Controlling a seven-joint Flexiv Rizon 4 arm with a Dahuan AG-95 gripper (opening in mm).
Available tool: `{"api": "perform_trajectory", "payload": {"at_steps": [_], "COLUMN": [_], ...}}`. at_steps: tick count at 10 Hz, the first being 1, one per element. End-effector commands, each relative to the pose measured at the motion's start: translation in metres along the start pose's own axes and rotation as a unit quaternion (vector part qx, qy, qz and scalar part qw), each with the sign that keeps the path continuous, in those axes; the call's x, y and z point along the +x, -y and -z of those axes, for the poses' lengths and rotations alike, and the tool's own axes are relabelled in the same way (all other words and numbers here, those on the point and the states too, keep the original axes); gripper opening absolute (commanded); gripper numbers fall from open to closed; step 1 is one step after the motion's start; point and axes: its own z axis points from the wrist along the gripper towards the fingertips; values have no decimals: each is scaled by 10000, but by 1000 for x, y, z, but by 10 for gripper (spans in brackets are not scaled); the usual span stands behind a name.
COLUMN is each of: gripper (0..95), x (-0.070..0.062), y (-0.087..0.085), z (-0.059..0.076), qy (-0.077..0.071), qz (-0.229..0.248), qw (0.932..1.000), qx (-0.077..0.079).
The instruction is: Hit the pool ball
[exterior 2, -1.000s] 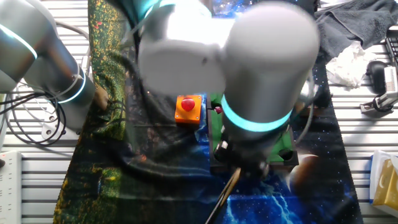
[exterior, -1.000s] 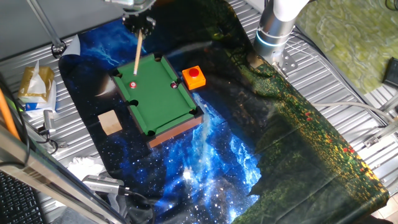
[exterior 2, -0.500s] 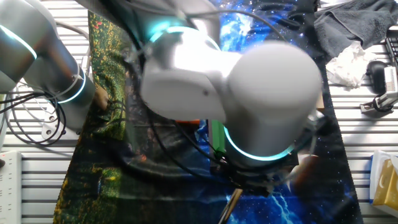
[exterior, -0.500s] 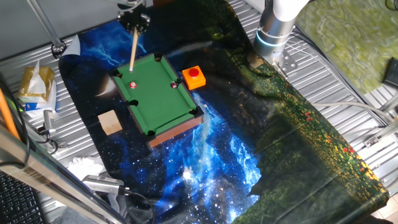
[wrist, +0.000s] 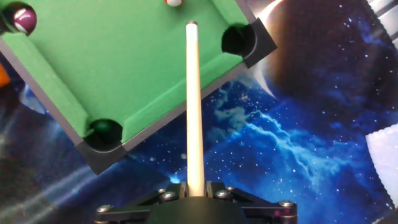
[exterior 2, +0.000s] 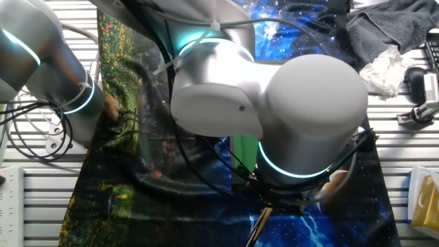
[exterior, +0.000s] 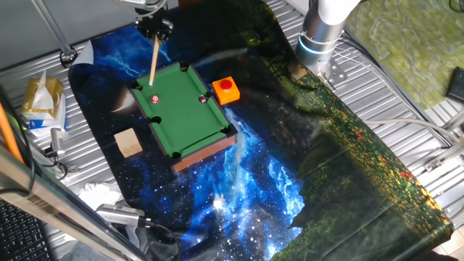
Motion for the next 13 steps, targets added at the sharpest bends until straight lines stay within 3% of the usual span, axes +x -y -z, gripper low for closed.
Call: {"api": "perform_trajectory", "payload": {"at_steps": [1, 4, 8, 10, 11, 13], "gripper": [0, 0, 0, 0, 0, 0], "x": [-3, -12, -42, -69, -77, -80], "y": [-2, -4, -13, -24, -28, -29], "z": [-2, -6, -12, -1, 5, 11], "qy": [-55, -77, 11, 67, -8, -10], "qz": [22, -30, -270, -570, -653, -614], "qw": [10000, 10000, 9996, 9983, 9978, 9981], "qx": [44, 50, -10, -131, -117, -98]}}
